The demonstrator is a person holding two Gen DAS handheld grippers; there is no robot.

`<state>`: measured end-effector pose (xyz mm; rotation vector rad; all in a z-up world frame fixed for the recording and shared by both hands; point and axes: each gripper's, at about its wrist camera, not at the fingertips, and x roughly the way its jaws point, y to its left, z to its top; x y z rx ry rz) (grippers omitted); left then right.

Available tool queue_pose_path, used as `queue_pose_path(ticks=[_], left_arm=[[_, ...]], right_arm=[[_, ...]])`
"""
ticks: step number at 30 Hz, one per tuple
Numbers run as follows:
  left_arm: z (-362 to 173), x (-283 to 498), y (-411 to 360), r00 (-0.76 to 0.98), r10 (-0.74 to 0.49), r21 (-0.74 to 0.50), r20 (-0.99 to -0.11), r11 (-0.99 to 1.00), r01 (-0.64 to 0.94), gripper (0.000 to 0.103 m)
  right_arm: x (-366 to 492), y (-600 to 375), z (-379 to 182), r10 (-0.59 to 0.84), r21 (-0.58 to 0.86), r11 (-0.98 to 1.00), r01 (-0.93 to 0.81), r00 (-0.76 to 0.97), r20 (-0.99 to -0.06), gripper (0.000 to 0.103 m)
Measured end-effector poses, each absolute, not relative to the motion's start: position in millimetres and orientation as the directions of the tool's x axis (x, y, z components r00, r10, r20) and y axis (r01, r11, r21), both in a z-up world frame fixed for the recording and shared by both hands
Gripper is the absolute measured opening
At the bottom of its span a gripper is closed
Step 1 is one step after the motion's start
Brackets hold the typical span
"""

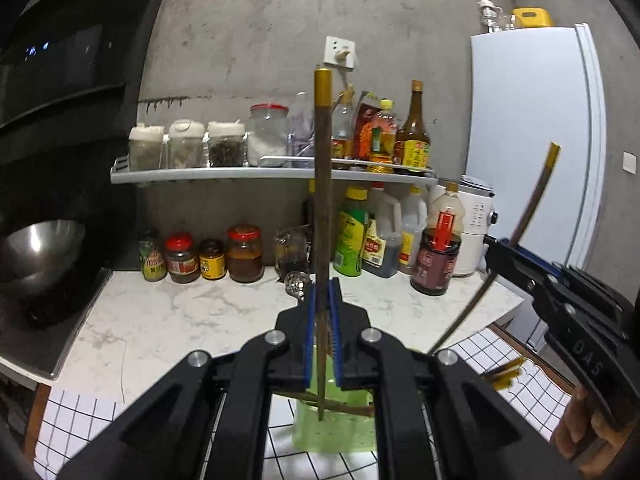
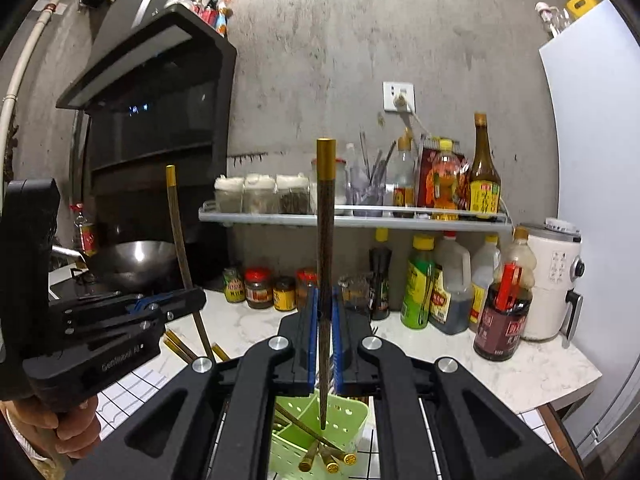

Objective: Organize utensils
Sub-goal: 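Lower chopsticks into the green holder and open right tool while left tool opens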

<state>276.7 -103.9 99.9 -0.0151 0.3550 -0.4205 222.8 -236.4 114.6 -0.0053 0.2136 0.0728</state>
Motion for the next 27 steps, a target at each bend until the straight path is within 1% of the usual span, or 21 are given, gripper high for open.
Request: queue_pose_path(ticks=[3, 6, 9, 11, 15, 17, 19, 21, 22, 23, 24, 25, 26, 27], left_arm=[[99, 283, -99, 0.856, -0.399, -0.113, -0.329, 0.917, 0.384, 0.006], [117, 284, -90, 0.873, -0.404, -0.146, -0.272, 0.915, 0.377, 0.006], [136, 281, -94, 0.886, -0.408, -0.138, -0.222, 0.912, 0.386, 0.006], [137, 284, -101, 0.883, -0.414, -0.133, -0.221, 0.91, 0.393, 0.006], [117, 296, -112, 0.874, -0.41, -0.128, -0.26, 0.912, 0.389, 0.006], [100, 306, -113, 0.858, -0.409, -0.138, -0.31, 0.913, 0.385, 0.006], [87, 312, -112, 0.839, -0.415, -0.149, -0.351, 0.91, 0.387, 0.006], [79, 316, -112, 0.817, -0.419, -0.151, -0.395, 0.907, 0.393, 0.007], [77, 316, -112, 0.814, -0.412, -0.144, -0.409, 0.91, 0.389, 0.007], [77, 315, -110, 0.81, -0.413, -0.144, -0.417, 0.91, 0.39, 0.007], [79, 313, -108, 0.807, -0.416, -0.148, -0.419, 0.908, 0.392, 0.009], [84, 309, -105, 0.809, -0.416, -0.151, -0.416, 0.908, 0.39, 0.016], [90, 304, -101, 0.816, -0.412, -0.145, -0.405, 0.91, 0.388, 0.022], [97, 297, -99, 0.829, -0.404, -0.133, -0.388, 0.914, 0.383, 0.034]], right_arm=[[226, -238, 110, 0.064, -0.003, 0.998, -0.067, 0.973, -0.223, 0.007], [226, -240, 113, 0.06, -0.003, 0.998, -0.062, 0.974, -0.217, 0.007], [227, -242, 116, 0.054, -0.005, 0.998, -0.056, 0.975, -0.214, 0.007], [231, -243, 115, 0.052, -0.003, 0.999, -0.054, 0.975, -0.217, 0.007], [241, -246, 106, 0.058, 0.012, 0.998, -0.057, 0.967, -0.248, 0.007], [245, -246, 100, 0.064, 0.011, 0.998, -0.063, 0.96, -0.272, 0.007], [251, -245, 91, 0.07, 0.006, 0.997, -0.072, 0.946, -0.315, 0.007], [255, -247, 87, 0.077, 0.017, 0.997, -0.076, 0.931, -0.357, 0.009], [254, -250, 87, 0.083, 0.032, 0.997, -0.077, 0.926, -0.368, 0.019], [250, -253, 89, 0.081, 0.044, 0.997, -0.07, 0.928, -0.364, 0.037], [243, -255, 92, 0.077, 0.048, 0.997, -0.064, 0.932, -0.354, 0.044], [238, -255, 95, 0.071, 0.048, 0.997, -0.058, 0.935, -0.348, 0.046], [229, -257, 101, 0.062, 0.047, 0.998, -0.049, 0.939, -0.339, 0.046], [221, -259, 105, 0.059, 0.048, 0.998, -0.046, 0.941, -0.333, 0.046]])
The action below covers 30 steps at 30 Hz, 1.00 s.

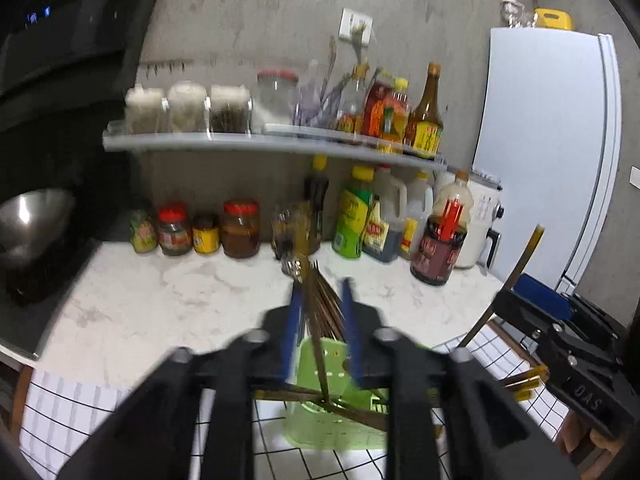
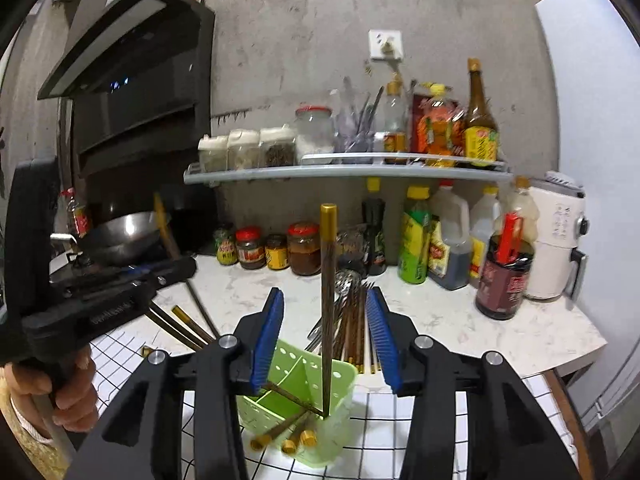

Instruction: Organize utensils

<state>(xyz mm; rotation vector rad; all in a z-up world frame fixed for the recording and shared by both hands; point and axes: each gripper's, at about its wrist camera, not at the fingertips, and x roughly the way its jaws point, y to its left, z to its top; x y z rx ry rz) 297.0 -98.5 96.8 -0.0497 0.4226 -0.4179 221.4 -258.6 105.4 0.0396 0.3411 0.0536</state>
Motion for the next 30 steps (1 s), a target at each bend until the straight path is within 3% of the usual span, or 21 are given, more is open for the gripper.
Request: queue_pose_path(ticks=[4, 9, 15, 19, 24, 27, 30], left_arm=[[126, 255, -81, 0.87, -0.378, -0.097, -0.316, 0.925, 0.366, 0.053], [129, 206, -60, 0.89, -0.311, -0.062, -0.333, 0.949, 0.308, 0.058], [71, 142, -38, 0.845, -0.128, 0.033, -0.519, 0.985, 0.17, 0.062], [27, 112, -27, 0.754, -0.089, 0.038, -0.651, 0.988, 0.15, 0.067], [3, 74, -21, 0.725, -0.061, 0.069, -0.686, 0.986, 0.149, 0.081], [3, 56, -19, 0.724, -0.06, 0.069, -0.687, 0.987, 0.148, 0.098], [7, 40, -22, 0.72, -0.053, 0.091, -0.692, 0.983, 0.16, 0.097]], right_arm=[[181, -264, 120, 0.042, 0.056, 0.998, -0.025, 0.947, -0.319, 0.048], [121, -265, 117, 0.025, 0.062, 0.998, -0.004, 0.937, -0.349, 0.055], [63, -253, 76, 0.059, 0.067, 0.997, -0.03, 0.866, -0.497, 0.069], [33, -243, 53, 0.056, 0.06, 0.998, -0.027, 0.827, -0.56, 0.082], [6, -235, 48, 0.05, 0.06, 0.998, -0.019, 0.811, -0.582, 0.092], [-4, -234, 48, 0.043, 0.055, 0.998, -0.013, 0.801, -0.597, 0.095], [-17, -233, 49, 0.018, 0.037, 0.999, 0.006, 0.804, -0.594, 0.096]])
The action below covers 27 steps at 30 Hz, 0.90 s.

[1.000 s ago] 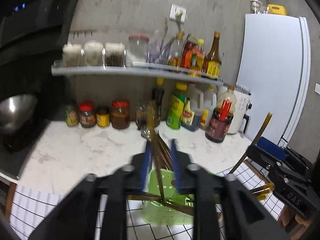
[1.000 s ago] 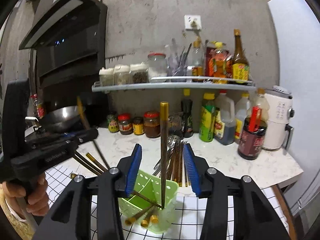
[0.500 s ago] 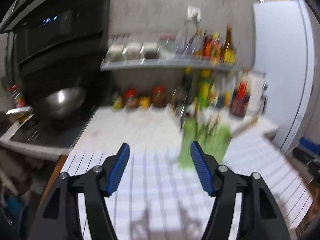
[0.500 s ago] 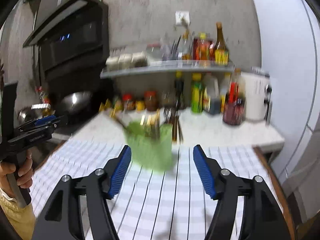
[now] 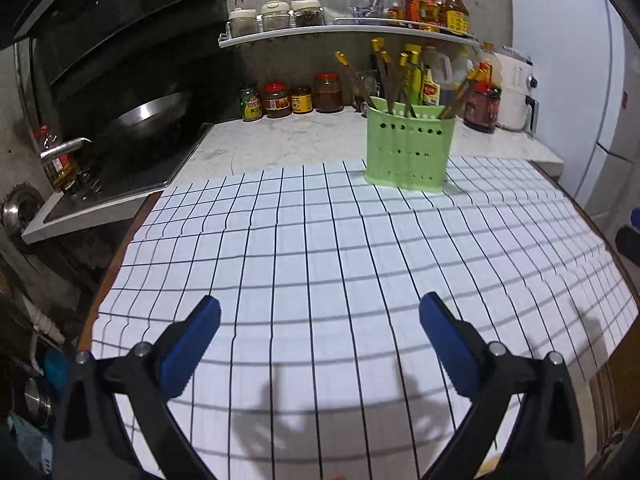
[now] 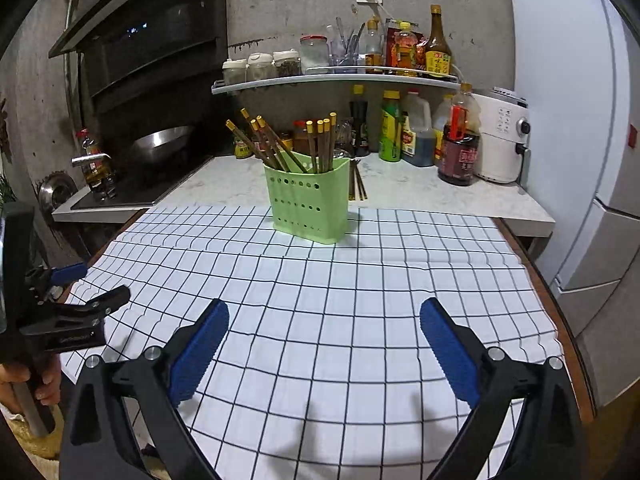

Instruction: Organize utensils

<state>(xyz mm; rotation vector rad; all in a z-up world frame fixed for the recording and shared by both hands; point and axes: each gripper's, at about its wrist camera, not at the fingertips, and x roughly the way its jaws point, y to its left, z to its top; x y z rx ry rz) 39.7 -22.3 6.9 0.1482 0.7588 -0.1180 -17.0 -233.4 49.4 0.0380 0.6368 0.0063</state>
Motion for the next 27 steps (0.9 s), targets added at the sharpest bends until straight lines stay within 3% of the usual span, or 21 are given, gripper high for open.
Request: queue_pose_path(ticks=[9, 27], left_arm=[[21, 7, -21, 0.732, -0.029, 0.12, -0.681, 0.981, 0.15, 0.097], [18, 18, -20, 0.72, -0.026, 0.106, -0.694, 0.985, 0.138, 0.097]], right_arm=[[-44, -239, 50, -0.024, 0.021, 0.999, 0.046, 0.805, -0.593, 0.096], [-39, -240, 45, -0.018, 0.031, 0.998, 0.046, 0.794, -0.608, 0.096]])
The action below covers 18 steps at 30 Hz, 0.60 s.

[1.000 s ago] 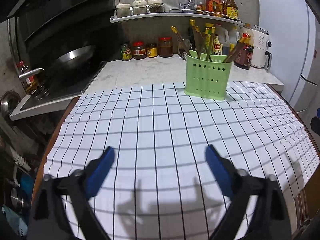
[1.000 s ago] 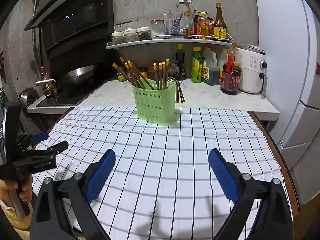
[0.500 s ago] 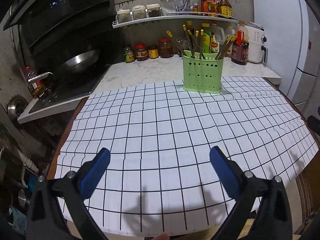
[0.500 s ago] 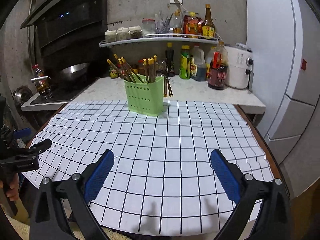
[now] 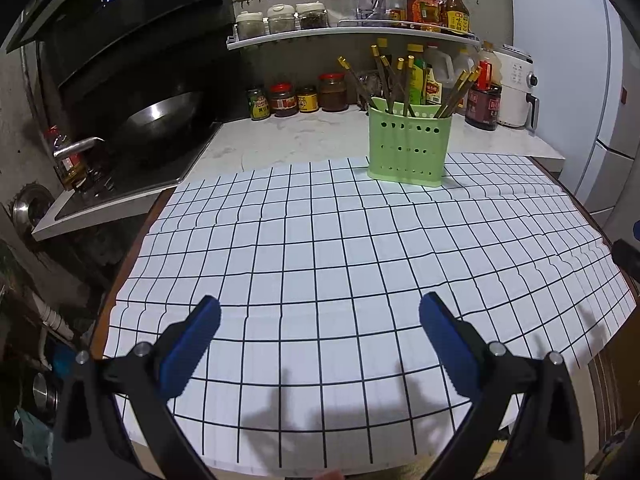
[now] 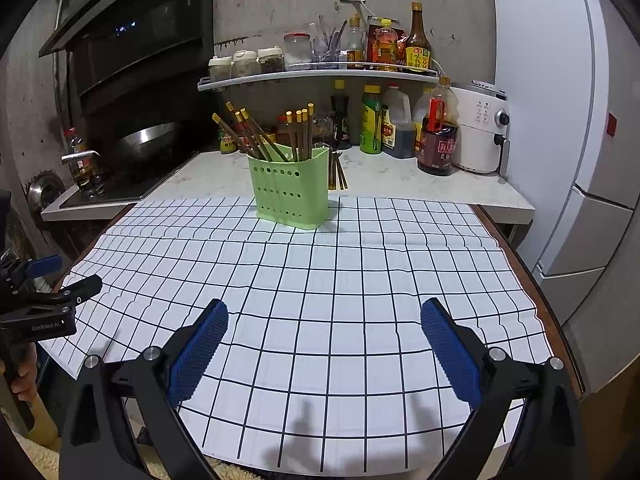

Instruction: Organize utensils

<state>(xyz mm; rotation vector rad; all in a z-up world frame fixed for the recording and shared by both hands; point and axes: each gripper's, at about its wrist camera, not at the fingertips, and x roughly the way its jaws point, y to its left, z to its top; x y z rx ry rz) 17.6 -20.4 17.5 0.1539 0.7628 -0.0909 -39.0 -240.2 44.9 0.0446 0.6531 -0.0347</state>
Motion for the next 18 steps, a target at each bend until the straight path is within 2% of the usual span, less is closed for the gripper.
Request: queue_pose_path(ticks=[18], left_arm=[[18.3, 21.7, -15.0, 0.72, -0.026, 0.094, -0.694, 0.987, 0.127, 0.097]], right_arm=[[-38.1, -241.8, 43.9, -0.021, 0.036, 0.998, 0.054, 0.793, -0.608, 0.096]])
